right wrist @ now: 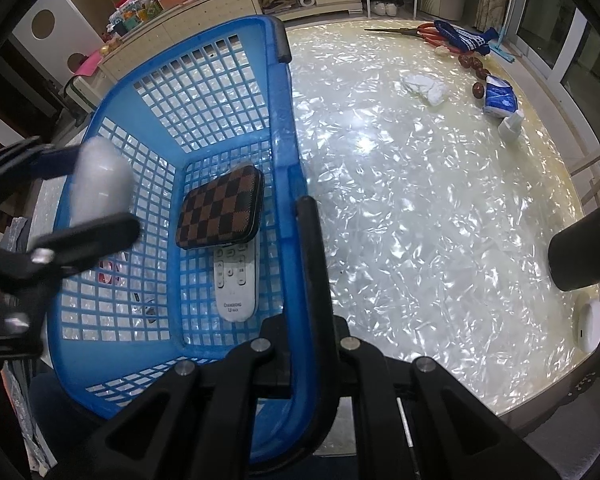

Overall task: Organize rigid objects
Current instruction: 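Carry the earbud case into the basket and open the left tool, then move the left tool back over the astronaut keychain toy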

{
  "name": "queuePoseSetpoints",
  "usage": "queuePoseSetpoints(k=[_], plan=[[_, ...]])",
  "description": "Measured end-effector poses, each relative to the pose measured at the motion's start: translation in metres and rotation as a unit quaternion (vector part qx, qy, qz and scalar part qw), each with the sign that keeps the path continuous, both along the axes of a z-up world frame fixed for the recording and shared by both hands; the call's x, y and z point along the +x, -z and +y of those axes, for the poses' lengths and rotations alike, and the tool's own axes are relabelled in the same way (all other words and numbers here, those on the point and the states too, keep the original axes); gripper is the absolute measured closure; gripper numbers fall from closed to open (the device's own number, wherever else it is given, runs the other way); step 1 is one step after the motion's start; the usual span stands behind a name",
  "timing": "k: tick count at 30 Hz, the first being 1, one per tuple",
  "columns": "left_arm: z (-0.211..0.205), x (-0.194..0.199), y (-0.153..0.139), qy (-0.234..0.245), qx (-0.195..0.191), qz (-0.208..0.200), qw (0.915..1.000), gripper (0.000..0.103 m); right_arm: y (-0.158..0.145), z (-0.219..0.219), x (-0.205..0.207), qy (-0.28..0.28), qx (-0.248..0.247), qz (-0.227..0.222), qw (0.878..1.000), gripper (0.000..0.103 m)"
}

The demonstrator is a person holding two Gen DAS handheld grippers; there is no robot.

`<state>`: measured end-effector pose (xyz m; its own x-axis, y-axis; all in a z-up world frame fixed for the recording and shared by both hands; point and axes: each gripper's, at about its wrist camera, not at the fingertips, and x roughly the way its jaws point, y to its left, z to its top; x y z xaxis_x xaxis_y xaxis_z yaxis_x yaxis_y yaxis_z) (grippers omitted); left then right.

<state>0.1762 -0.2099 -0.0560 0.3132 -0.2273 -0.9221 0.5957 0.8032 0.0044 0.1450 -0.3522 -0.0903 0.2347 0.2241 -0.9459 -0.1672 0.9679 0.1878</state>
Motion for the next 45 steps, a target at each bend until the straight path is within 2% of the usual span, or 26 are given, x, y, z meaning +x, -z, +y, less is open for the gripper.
queuePoseSetpoints(k=[10, 13, 16, 25, 27, 29, 33, 34, 38, 45], plan=[[-0.008, 0.018, 0.038, 0.012, 0.037, 0.032, 0.9987, 0.03, 0.004, -0.001, 0.001, 0.004, 0.007, 0.001, 1.0, 0.097], [-0.008, 0.022, 0.04, 0.013, 0.049, 0.036, 0.9981, 0.03, 0.004, -0.001, 0.001, 0.005, 0.008, 0.0, 1.0, 0.097], [-0.01, 0.026, 0.045, 0.022, 0.059, 0.057, 0.9964, 0.03, 0.004, -0.001, 0.002, 0.005, 0.007, 0.0, 1.0, 0.097], [-0.013, 0.028, 0.05, 0.02, 0.079, 0.07, 0.9942, 0.03, 0.006, -0.001, 0.002, 0.003, 0.007, -0.001, 1.0, 0.097], [-0.014, 0.026, 0.049, 0.026, 0.08, 0.068, 0.9942, 0.026, 0.006, -0.001, 0.002, 0.002, 0.008, -0.004, 1.0, 0.097], [-0.019, 0.023, 0.049, 0.039, 0.081, 0.064, 0.9939, 0.012, 0.006, -0.002, 0.002, 0.003, 0.011, -0.005, 1.0, 0.097], [-0.022, 0.022, 0.039, 0.043, 0.082, 0.057, 0.994, 0.006, 0.006, -0.002, 0.003, 0.003, 0.014, -0.006, 1.0, 0.097], [-0.022, 0.023, 0.036, 0.041, 0.081, 0.056, 0.9943, 0.001, 0.006, -0.003, 0.003, 0.004, 0.016, -0.006, 1.0, 0.096], [-0.014, 0.024, 0.018, 0.035, 0.086, 0.043, 0.9947, 0.0, 0.005, -0.004, 0.003, 0.002, 0.016, -0.007, 1.0, 0.096], [0.027, 0.013, -0.038, -0.001, 0.051, 0.007, 0.9987, 0.0, 0.005, -0.002, 0.001, 0.0, 0.013, -0.009, 1.0, 0.097]])
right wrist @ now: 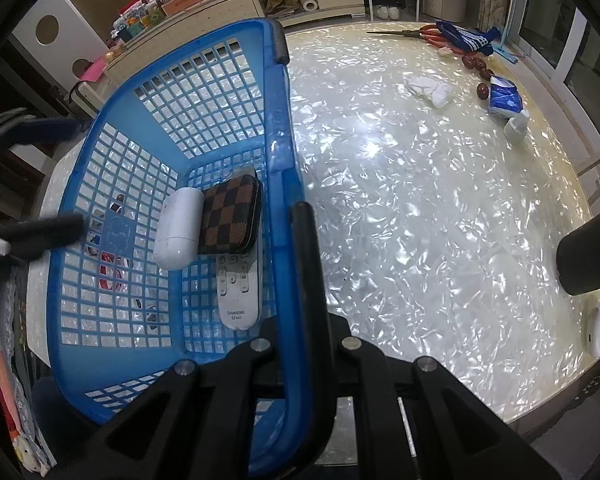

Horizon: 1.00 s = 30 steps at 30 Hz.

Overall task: Organize rigid objects
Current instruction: 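Move the left tool back over the astronaut keychain toy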

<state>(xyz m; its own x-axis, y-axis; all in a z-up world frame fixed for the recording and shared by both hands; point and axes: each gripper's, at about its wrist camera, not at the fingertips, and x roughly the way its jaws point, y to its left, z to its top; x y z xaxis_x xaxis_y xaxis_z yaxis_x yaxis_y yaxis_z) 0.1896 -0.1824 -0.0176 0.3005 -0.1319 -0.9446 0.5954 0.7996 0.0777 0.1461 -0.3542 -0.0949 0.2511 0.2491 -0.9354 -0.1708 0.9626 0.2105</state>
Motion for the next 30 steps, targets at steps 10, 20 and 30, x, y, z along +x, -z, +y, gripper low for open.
queuePoseSetpoints(k=[10, 20, 30], plan=[[0.112, -0.023, -0.038, -0.101, 0.015, -0.042, 0.9939, 0.0, -0.006, 0.004, 0.001, 0.001, -0.018, -0.002, 1.0, 0.097], [0.199, -0.044, 0.006, -0.19, 0.008, -0.001, 0.9817, 0.0, -0.007, 0.006, -0.002, 0.002, -0.026, -0.004, 1.0, 0.097], [0.218, -0.063, 0.061, -0.201, -0.016, -0.014, 0.9793, 0.0, -0.007, 0.007, -0.004, 0.005, -0.031, -0.001, 1.0, 0.097]])
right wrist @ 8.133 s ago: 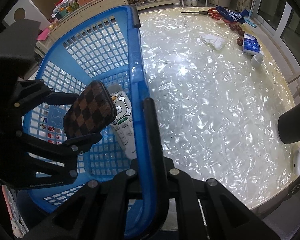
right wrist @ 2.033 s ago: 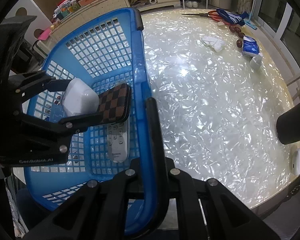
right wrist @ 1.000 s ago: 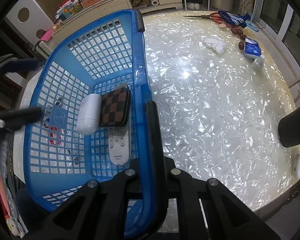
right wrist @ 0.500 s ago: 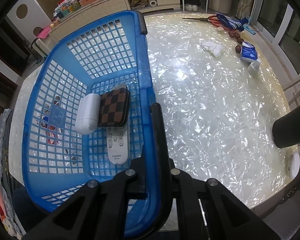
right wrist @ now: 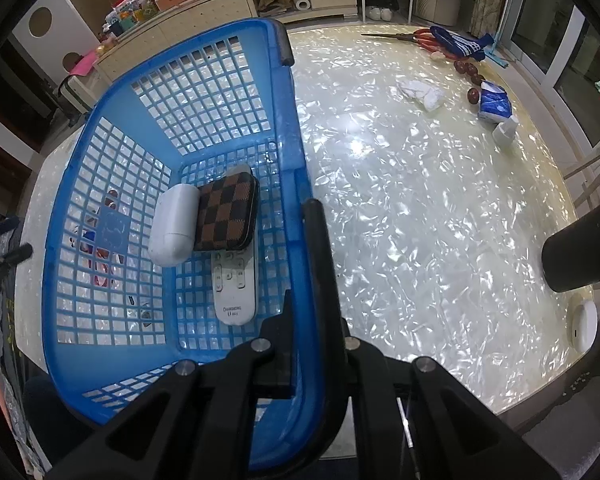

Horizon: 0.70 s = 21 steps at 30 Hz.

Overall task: Organize rigid objects
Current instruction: 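Move the left tool back over the astronaut keychain toy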

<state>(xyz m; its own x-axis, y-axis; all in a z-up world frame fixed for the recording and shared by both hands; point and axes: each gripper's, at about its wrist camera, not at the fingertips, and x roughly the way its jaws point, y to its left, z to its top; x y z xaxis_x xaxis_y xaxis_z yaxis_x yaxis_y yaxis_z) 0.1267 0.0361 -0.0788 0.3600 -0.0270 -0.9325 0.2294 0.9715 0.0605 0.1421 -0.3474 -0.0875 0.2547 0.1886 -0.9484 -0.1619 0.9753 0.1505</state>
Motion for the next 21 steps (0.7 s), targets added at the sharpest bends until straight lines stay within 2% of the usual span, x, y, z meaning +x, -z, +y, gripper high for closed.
queuePoseSetpoints(k=[3, 6, 10, 12, 17, 21], plan=[[-0.001, -0.006, 0.015, 0.025, -0.013, -0.001, 0.9996, 0.001, 0.001, -0.001, 0.0, 0.001, 0.002, 0.003, 1.0, 0.098], [-0.005, -0.014, 0.029, 0.069, -0.027, -0.004, 0.9973, 0.001, 0.002, -0.002, 0.001, 0.004, 0.003, 0.007, 1.0, 0.098], [-0.004, -0.014, 0.043, 0.091, -0.053, -0.004, 0.9945, 0.001, 0.003, -0.001, 0.0, 0.007, 0.0, 0.012, 1.0, 0.098], [-0.004, -0.011, 0.052, 0.105, -0.069, 0.009, 0.9921, 0.001, 0.003, -0.001, -0.001, 0.008, -0.002, 0.012, 1.0, 0.098], [-0.006, 0.0, 0.075, 0.131, -0.063, 0.039, 0.9887, 0.001, 0.003, -0.003, 0.0, 0.013, 0.001, 0.017, 1.0, 0.098], [-0.01, 0.01, 0.083, 0.154, -0.081, 0.05, 0.9834, 0.001, 0.003, -0.003, -0.001, 0.012, -0.002, 0.017, 1.0, 0.097]])
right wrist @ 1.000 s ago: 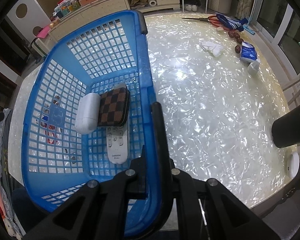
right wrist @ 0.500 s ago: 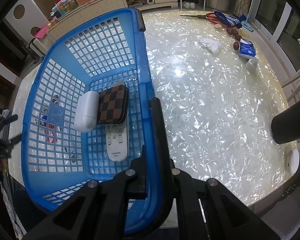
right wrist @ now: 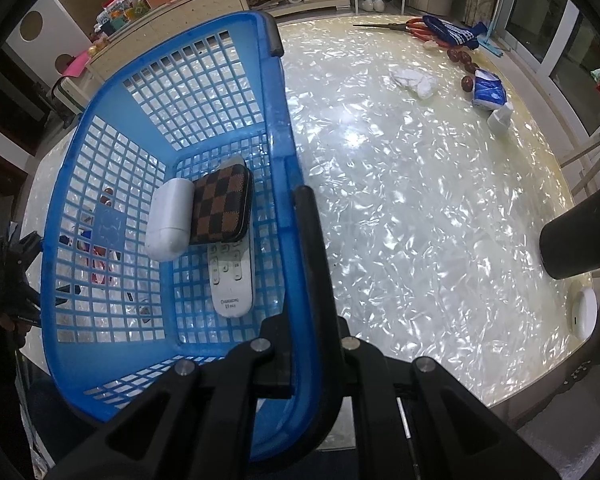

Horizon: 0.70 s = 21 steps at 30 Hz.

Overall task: Organize rigid objects
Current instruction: 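Move the left tool back over the astronaut keychain toy, then grasp the astronaut keychain toy with the left tool and lift it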

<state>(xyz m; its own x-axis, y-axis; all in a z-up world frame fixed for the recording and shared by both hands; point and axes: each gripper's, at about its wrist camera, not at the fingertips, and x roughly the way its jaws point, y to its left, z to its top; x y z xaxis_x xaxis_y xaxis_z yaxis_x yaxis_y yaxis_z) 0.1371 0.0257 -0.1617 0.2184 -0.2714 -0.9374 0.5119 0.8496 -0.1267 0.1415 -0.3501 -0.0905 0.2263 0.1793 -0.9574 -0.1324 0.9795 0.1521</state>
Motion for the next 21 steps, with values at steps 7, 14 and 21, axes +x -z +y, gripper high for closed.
queuePoseSetpoints(k=[7, 14, 21], plan=[[-0.001, 0.022, 0.001, 0.028, -0.011, 0.033, 0.999, 0.001, 0.001, 0.0, 0.001, 0.0, 0.0, 0.001, 1.0, 0.098], [-0.01, 0.013, 0.001, 0.058, -0.021, 0.064, 0.9961, 0.004, 0.002, -0.001, 0.003, -0.001, 0.003, 0.0, 1.0, 0.097], [-0.019, 0.015, -0.006, 0.08, 0.013, 0.05, 0.9954, 0.004, 0.003, -0.002, 0.003, -0.001, 0.003, 0.0, 1.0, 0.097]])
